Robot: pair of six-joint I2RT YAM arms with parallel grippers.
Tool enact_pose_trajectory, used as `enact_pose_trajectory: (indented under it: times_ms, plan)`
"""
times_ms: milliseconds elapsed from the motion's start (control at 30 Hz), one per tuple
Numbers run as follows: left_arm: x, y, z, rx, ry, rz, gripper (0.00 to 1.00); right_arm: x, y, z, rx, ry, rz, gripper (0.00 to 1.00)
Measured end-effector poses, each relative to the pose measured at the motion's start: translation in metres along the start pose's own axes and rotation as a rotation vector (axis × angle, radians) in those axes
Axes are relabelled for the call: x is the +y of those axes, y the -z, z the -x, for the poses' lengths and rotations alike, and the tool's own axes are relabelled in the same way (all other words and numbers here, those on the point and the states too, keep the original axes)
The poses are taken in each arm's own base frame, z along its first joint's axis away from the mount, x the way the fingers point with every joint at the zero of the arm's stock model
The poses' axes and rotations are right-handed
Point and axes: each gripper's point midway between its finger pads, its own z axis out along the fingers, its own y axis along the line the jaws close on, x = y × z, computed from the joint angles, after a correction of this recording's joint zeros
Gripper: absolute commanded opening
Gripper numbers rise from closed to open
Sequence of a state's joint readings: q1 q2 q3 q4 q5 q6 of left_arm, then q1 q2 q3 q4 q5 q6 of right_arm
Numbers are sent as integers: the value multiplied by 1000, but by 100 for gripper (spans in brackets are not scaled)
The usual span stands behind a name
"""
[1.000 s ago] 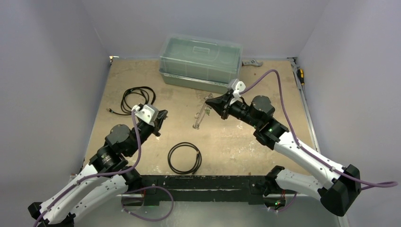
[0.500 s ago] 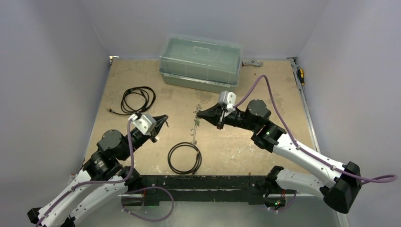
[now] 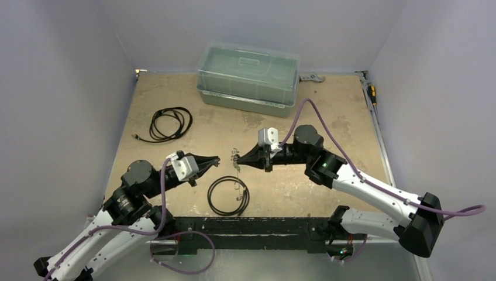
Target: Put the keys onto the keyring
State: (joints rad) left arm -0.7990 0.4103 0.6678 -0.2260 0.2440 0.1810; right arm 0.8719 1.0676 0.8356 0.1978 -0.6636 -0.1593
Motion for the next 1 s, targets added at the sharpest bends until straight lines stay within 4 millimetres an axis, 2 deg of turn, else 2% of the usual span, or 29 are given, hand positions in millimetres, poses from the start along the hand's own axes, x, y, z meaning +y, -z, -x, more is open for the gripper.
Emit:
enact_pose_trajectory:
  times_ms: [233, 433, 833, 1000]
  plan:
    - [-26, -3, 2, -26, -64, -168, 0, 20, -7, -7, 44, 6, 100, 0]
    - [-39, -4, -1, -11, -104, -261, 0, 33, -10, -5, 51, 24, 164, 0]
    - [-50, 4, 32, -78, -154, -355, 0, 49, -9, -6, 71, 29, 227, 0]
    - [-54, 6, 38, -94, -159, -387, 0, 56, -10, -5, 70, 34, 251, 0]
